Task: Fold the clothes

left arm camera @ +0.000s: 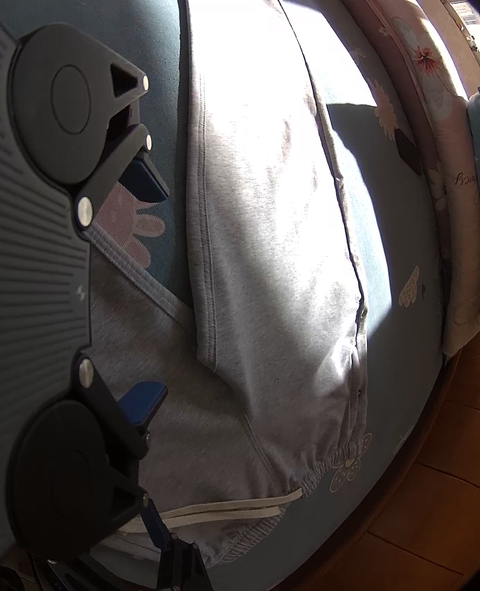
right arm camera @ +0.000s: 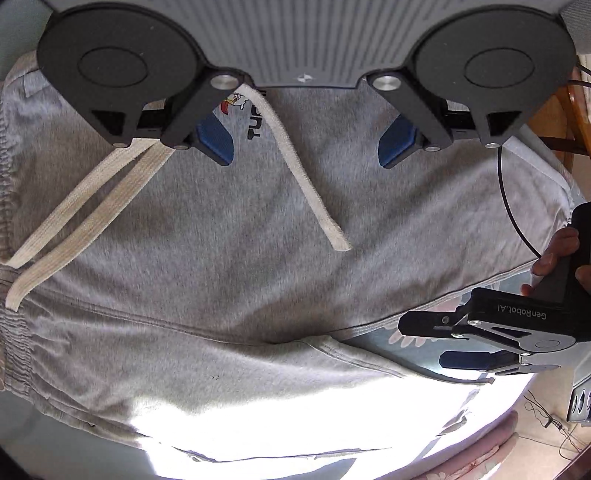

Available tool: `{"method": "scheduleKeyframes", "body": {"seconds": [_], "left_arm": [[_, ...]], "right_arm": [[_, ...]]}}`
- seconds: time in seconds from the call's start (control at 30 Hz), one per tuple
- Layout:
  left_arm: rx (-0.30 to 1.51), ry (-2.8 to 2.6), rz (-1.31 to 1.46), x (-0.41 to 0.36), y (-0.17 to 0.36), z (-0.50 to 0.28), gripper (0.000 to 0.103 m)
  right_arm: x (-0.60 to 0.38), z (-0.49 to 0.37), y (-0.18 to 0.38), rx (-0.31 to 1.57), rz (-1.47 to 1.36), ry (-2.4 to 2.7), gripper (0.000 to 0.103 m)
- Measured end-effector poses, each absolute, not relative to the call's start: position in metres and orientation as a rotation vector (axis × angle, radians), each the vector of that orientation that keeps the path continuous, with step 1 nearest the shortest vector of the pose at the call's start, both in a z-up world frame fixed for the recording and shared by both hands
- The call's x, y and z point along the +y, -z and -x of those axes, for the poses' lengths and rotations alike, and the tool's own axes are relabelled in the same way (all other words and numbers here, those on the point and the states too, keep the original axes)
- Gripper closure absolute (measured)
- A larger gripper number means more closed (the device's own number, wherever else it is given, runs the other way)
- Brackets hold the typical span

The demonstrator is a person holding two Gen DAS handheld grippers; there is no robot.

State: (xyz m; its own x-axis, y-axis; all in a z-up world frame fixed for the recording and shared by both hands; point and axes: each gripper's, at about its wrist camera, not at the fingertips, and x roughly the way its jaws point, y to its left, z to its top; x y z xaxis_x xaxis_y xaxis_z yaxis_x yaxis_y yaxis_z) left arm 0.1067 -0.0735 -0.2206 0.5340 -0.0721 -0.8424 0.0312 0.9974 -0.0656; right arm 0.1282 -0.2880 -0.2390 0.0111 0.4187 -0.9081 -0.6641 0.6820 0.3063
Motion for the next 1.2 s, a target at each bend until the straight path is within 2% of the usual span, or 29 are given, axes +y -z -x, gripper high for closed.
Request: {"method": "scheduleKeyframes", "body": {"seconds": [0.13, 0.23, 0.37, 0.5, 0.7, 0.83, 0.87, 1.0, 1.2], "left_arm": [[1.007, 0.060, 0.053, -0.073, 0.219, -0.104, 0.001], [1.014, 0.066, 0.041, -0.074, 0.219, -0.103, 0.001], [1.018, 0.053, 0.064, -0.074, 0.221, -0.101, 0.001], [1.016, 0.058, 0.085, -0.078, 0.221, -0.101, 0.001], [1.023, 0.078, 0.065, -0.082, 0.222, -0.099, 0.001], [1.035, 0.062, 0.077, -0.077, 0.225, -0.098, 0.001], [1.034, 0.055, 0.083, -0.075, 0.225, -0.097, 0.001], [1.010, 0.033, 0.104, -0.068, 0.221, -0.099, 0.001], [0.977, -0.001, 0.113, -0.053, 0.214, -0.106, 0.001]], "right_arm": [[-0.273, -0.122, 0.258, 1.385, 0.274, -0.923, 0.014], [-0.281, -0.112, 0.248, 1.422, 0.283, -0.980, 0.012], [-0.303, -0.123, 0.229, 1.353, 0.252, -0.867, 0.012], [-0.328, -0.156, 0.230, 1.266, 0.159, -0.642, 0.012], [-0.343, -0.173, 0.253, 1.302, 0.000, -0.596, 0.012], [-0.345, -0.180, 0.265, 1.331, -0.091, -0.576, 0.003], [-0.345, -0.182, 0.265, 1.329, -0.129, -0.575, 0.004], [-0.330, -0.177, 0.248, 1.266, -0.339, -0.791, 0.004], [-0.286, -0.153, 0.238, 1.262, -0.239, -0.976, 0.004]]}}
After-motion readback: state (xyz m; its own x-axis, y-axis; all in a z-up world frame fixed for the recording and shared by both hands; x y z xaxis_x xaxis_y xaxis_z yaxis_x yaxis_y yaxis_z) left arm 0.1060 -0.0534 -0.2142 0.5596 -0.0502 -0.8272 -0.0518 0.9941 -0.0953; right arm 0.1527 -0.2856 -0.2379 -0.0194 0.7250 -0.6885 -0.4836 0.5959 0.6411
